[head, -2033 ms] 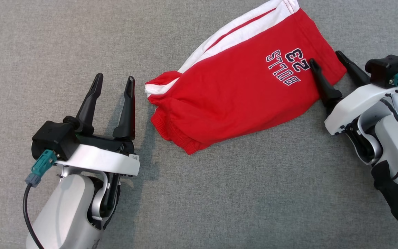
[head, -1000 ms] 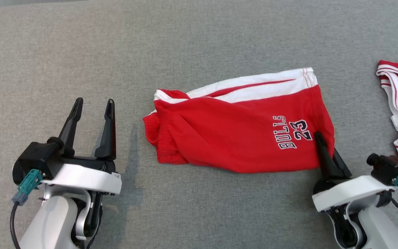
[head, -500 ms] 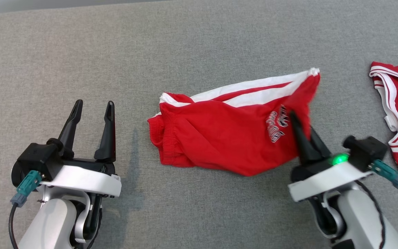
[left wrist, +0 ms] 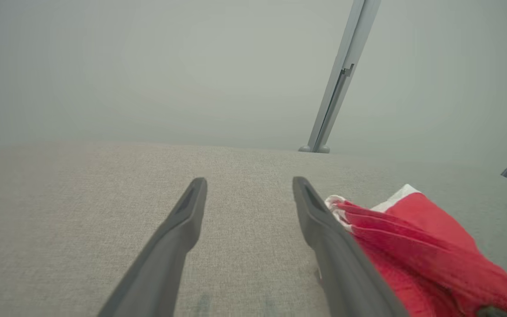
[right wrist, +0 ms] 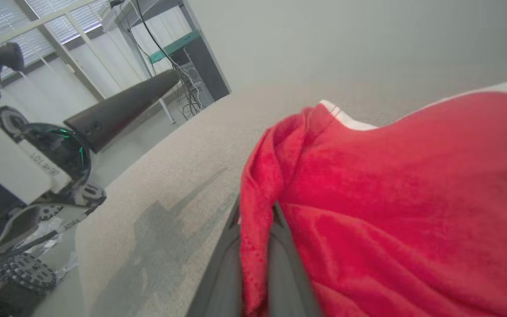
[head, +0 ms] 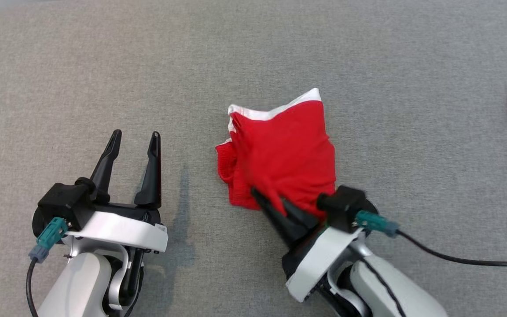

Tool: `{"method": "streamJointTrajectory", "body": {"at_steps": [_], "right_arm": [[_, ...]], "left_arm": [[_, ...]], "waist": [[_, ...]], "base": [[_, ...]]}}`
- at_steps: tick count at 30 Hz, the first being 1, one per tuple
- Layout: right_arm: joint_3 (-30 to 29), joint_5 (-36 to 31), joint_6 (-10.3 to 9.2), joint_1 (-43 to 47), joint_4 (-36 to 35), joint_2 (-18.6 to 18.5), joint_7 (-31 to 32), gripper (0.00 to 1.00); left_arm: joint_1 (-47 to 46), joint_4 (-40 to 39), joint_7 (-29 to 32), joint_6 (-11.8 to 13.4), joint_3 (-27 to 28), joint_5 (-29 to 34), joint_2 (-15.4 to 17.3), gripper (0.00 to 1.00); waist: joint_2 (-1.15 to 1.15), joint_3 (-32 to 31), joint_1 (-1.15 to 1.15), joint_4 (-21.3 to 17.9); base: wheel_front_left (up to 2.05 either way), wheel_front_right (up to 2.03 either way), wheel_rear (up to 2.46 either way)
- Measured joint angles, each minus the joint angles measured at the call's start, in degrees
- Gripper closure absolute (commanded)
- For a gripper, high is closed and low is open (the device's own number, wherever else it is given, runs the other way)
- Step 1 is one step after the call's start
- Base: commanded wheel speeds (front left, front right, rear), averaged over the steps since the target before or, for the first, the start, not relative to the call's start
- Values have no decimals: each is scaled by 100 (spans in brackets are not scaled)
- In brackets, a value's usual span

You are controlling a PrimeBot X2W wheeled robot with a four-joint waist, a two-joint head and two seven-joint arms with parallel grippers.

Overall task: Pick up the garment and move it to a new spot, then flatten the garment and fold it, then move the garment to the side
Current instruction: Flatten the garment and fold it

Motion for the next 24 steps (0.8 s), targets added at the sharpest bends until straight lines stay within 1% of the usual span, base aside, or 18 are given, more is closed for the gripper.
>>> {"method": "streamJointTrajectory", "body": {"at_steps": [3,9,10,12,15,17,18,19,22,24], "right_arm": [[330,172,0,-69,345,55,-73,100],[577,344,0,-351,829,74,-335,100],[589,358,0,-381,873,78,-383,73],[668,391,0,-435,943,76,-424,0],[838,467,0,-446,815,75,-519,0],[956,488,0,-439,593,35,-591,0],[980,486,0,-431,447,-12,-636,0],[929,465,0,-345,181,-147,-703,0],[508,345,0,-79,-200,-343,-797,0],[19,197,0,140,-396,-409,-834,0]], "left_arm": [[-2,75,-33,-21,-15,-22,-40,0],[-32,170,-83,-42,-21,-36,-77,0],[-41,183,-96,-47,-25,-36,-82,0],[-61,208,-101,-51,-33,-37,-90,0],[-68,247,-108,-55,-49,-55,-107,0],[-67,275,-110,-55,-55,-55,-107,0],[-66,285,-119,-55,-53,-55,-104,0],[-57,311,-124,-47,-59,-54,-94,0],[-8,326,-125,8,-47,-34,-59,0],[13,333,-141,38,-33,-18,-23,0]], "waist": [[0,36,0,77],[0,63,0,115],[0,60,0,115],[0,48,0,106],[0,11,0,85],[0,-30,0,66],[0,-55,0,52],[0,-111,0,21],[0,-223,0,-36],[0,-298,0,-81]], "base": [[0,0,0],[0,0,0],[0,0,0],[0,0,0],[0,0,0],[0,0,0],[0,0,0],[0,0,0],[0,0,0],[0,0,0]]}}
